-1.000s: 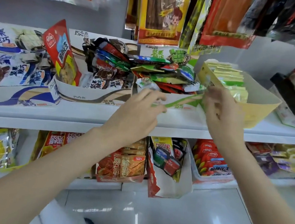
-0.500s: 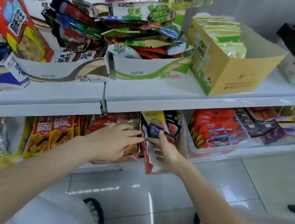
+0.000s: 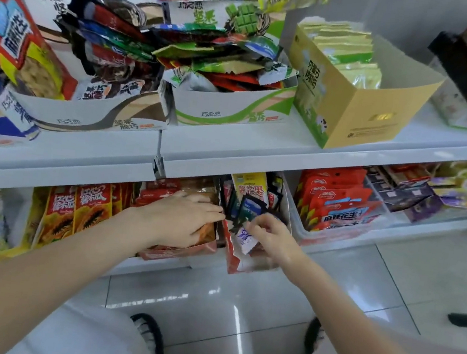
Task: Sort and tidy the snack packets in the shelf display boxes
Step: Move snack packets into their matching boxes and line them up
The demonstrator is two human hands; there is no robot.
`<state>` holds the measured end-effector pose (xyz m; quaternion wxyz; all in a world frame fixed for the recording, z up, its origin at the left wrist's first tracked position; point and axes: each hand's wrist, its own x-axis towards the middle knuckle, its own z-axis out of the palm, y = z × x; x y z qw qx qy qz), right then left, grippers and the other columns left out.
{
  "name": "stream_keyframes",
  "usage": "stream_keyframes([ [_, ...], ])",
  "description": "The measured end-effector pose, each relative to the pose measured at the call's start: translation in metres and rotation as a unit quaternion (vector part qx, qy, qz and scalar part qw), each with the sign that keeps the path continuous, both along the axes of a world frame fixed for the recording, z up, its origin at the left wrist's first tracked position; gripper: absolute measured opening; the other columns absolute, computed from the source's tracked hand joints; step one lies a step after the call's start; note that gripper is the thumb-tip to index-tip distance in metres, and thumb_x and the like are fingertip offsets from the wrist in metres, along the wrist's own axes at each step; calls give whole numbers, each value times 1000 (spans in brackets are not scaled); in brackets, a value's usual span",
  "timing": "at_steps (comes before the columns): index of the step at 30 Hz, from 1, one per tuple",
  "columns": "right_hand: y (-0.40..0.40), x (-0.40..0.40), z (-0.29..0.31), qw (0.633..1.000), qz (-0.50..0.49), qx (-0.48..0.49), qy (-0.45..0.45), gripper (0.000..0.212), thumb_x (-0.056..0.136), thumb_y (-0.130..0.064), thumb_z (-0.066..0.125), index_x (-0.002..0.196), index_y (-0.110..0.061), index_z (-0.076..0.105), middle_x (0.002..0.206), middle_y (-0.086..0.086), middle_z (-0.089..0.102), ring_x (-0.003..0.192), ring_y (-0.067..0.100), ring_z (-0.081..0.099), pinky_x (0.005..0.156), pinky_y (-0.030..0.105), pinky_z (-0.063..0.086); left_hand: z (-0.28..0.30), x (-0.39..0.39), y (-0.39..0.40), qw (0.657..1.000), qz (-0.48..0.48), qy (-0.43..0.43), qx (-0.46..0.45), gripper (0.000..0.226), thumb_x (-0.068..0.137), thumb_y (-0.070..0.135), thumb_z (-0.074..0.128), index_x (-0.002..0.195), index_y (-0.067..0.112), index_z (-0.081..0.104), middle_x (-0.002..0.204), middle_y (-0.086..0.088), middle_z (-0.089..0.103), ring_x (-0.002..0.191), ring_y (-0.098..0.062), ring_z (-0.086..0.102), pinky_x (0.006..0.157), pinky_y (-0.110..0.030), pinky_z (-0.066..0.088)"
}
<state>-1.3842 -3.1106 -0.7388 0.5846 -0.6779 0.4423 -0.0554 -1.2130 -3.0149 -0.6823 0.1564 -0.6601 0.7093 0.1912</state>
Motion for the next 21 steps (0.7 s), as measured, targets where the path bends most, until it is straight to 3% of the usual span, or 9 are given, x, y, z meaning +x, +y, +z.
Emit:
stream_keyframes([
  [3, 1, -26, 36, 1000, 11, -23, -17, 9, 88, -11, 57, 85, -17, 52, 78, 0, 57, 72, 13, 51, 62, 19, 39, 10, -4, -1, 999, 18, 38, -23, 56, 91, 15, 39, 144, 27, 26, 148, 4, 35, 133, -14, 33, 110, -34, 30],
  [7, -4, -57, 89, 993, 92, -61, -50, 21, 88, 1, 54, 83, -19, 48, 73, 21, 53, 66, 17, 43, 56, 27, 32, 39, -14, 1, 970, 126, 191, -82, 51, 93, 17, 43, 141, 30, 34, 133, 1, 53, 108, -12, 56, 92, -28, 47],
  [10, -13, -65, 129, 984, 122, -101, -77, 26, 88, 7, 50, 86, -19, 48, 66, -6, 62, 59, 9, 47, 55, 22, 34, 62, -22, 9, 923, 193, 308, -130, 43, 95, 18, 44, 136, 30, 40, 126, 8, 56, 99, -4, 56, 79, -11, 47],
  [12, -18, -62, 151, 978, 146, -125, -82, 30, 88, 6, 51, 89, -24, 51, 78, -8, 68, 66, 7, 55, 60, 21, 39, 74, -24, 15, 896, 224, 347, -162, 39, 96, 24, 45, 134, 31, 42, 125, 7, 57, 104, -7, 57, 87, -23, 50],
  [14, -18, -55, 170, 967, 181, -161, -75, 37, 88, 4, 53, 90, -33, 53, 102, -7, 65, 93, 0, 59, 75, 17, 44, 85, -25, 19, 847, 269, 413, -200, 38, 95, 29, 46, 133, 28, 43, 117, 4, 61, 103, -11, 61, 92, -32, 51],
  [15, -17, -50, 177, 959, 199, -186, -75, 38, 88, 4, 53, 91, -34, 54, 109, -10, 62, 103, -5, 55, 80, 16, 46, 92, -26, 19, 803, 299, 467, -219, 37, 94, 27, 48, 130, 25, 45, 110, 2, 64, 98, -12, 64, 88, -31, 53],
  [17, -14, -38, 187, 951, 202, -214, -97, 34, 88, 3, 53, 96, -30, 56, 113, -14, 59, 107, -9, 51, 86, 18, 49, 103, -26, 17, 713, 346, 553, -256, 30, 92, 16, 53, 122, 20, 52, 94, -2, 68, 85, -12, 68, 78, -24, 57],
  [19, -9, -24, 194, 952, 164, -213, -143, 29, 88, 0, 55, 101, -25, 59, 114, -14, 60, 105, -7, 53, 86, 19, 50, 110, -21, 13, 670, 376, 564, -303, 28, 90, 5, 54, 116, 16, 57, 85, -2, 66, 73, -8, 67, 68, -19, 56],
  [21, -6, -12, 199, 954, 128, -189, -194, 27, 88, -5, 57, 106, -26, 62, 114, -16, 61, 103, -8, 56, 79, 12, 50, 114, -12, 9, 632, 401, 571, -336, 27, 90, 0, 52, 113, 13, 60, 84, -4, 65, 65, -5, 65, 61, -16, 53],
])
